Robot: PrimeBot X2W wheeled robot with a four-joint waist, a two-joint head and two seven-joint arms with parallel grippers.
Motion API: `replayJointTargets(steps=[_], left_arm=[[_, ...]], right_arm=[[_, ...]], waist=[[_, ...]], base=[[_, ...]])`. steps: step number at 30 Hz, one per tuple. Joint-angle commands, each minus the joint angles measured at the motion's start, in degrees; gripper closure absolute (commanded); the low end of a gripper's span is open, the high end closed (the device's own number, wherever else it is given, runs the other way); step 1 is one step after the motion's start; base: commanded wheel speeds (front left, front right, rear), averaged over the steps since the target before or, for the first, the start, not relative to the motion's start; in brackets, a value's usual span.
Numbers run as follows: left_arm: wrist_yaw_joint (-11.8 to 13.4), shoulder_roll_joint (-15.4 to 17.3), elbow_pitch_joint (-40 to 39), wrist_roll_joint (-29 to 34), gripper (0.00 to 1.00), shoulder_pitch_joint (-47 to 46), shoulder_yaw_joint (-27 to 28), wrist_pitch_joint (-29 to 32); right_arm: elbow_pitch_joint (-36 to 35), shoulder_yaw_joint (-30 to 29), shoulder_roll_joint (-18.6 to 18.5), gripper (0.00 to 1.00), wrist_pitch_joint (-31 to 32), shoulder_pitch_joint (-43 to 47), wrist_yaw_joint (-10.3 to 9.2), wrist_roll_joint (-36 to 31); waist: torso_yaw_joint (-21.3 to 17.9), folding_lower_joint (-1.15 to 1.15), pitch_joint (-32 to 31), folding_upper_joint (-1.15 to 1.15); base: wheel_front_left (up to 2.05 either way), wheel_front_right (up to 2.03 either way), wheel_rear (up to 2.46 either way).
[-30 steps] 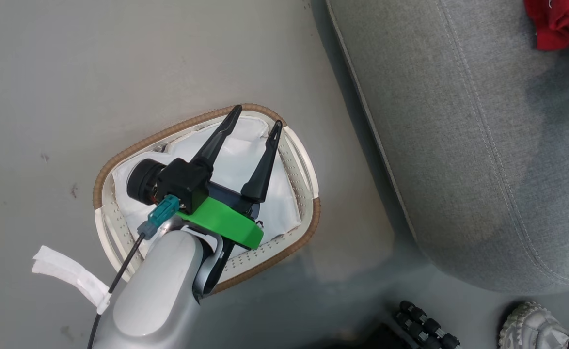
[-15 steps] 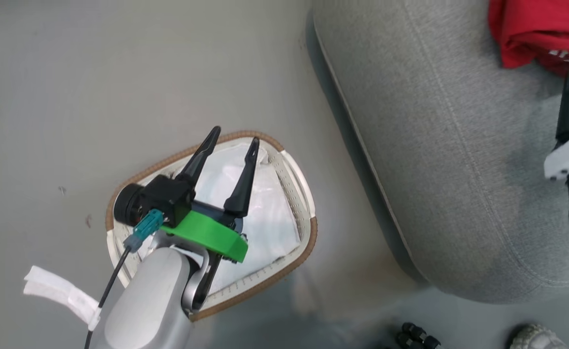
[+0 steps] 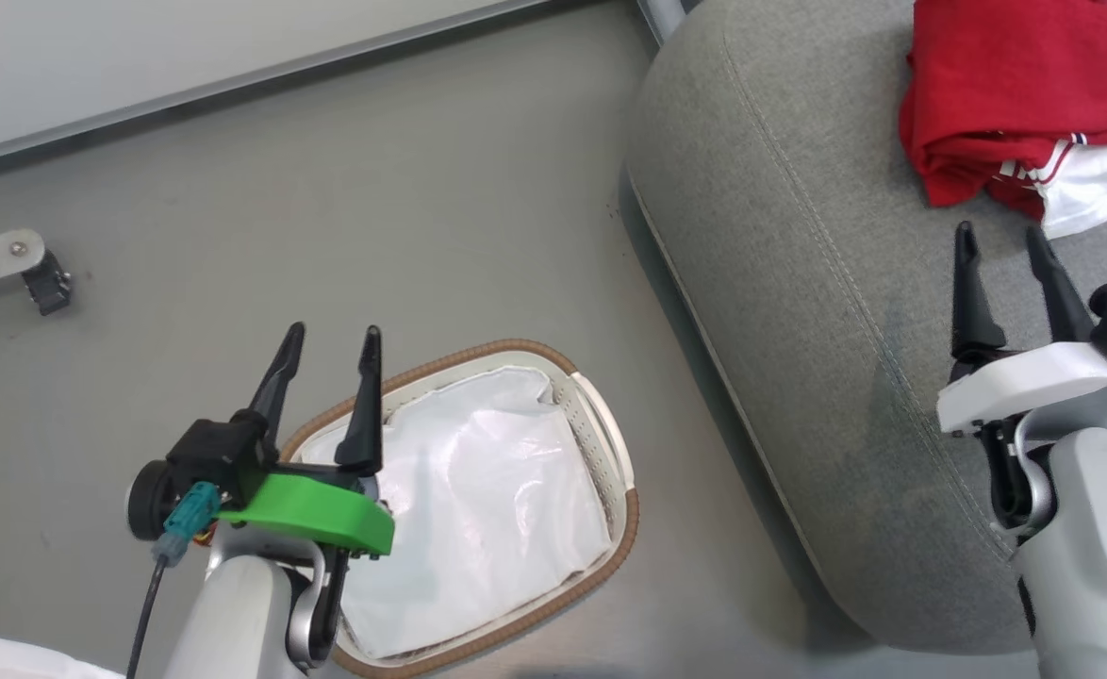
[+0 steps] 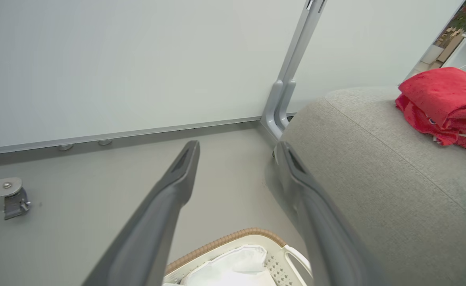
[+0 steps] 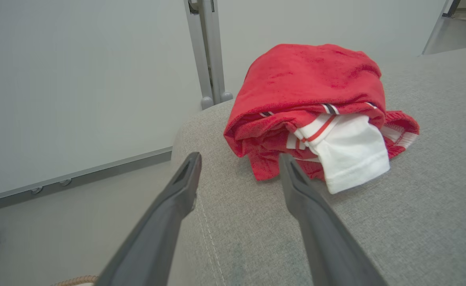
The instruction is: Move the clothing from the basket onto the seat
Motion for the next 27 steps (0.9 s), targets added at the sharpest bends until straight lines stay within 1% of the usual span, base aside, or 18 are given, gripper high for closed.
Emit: replayJointTargets(steps=[1,6,12,19,23,27], left_arm=[[0.2,-0.1,0.0,1.0,0.0,1.5,1.6,0.0],[0.2,-0.6,0.2,2.5,0.0,3.3,6.4,0.0],[0.8,-0.7,1.6,2.4,0.0,4.9,10.0,0.0],[1.5,-0.7,1.4,2.1,0.0,7.2,12.5,0.0],[1.5,-0.7,0.5,3.2,0.0,9.1,13.0,0.0],[1.8,-0.7,0.3,2.8,0.0,11.6,13.9,0.0]], right_arm=[[-0.6,0.6,1.0,0.0,0.0,1.4,-0.08,0.6],[-2.0,2.9,4.5,0.0,0.0,2.2,-0.08,1.2],[-1.5,6.0,6.2,0.0,0.0,2.7,-0.08,0.7],[-1.0,8.5,6.8,0.0,0.0,4.5,-0.08,-0.7],[-0.6,8.1,6.8,0.0,0.0,6.7,-0.08,-0.7],[0.2,8.1,6.9,0.0,0.0,8.6,-0.08,-0.7]], waist=[[3.6,0.0,-3.4,0.0],[6.9,0.0,-5.4,0.0],[9.8,0.0,-7.0,0.0],[11.6,0.0,-9.2,0.0],[11.8,0.0,-10.7,0.0],[11.6,0.0,-12.2,0.0]], base=[[0.0,0.0,0.0],[0.0,0.0,0.0],[0.0,0.0,0.0],[0.0,0.0,0.0],[0.0,0.0,0.0],[0.0,0.0,0.0]])
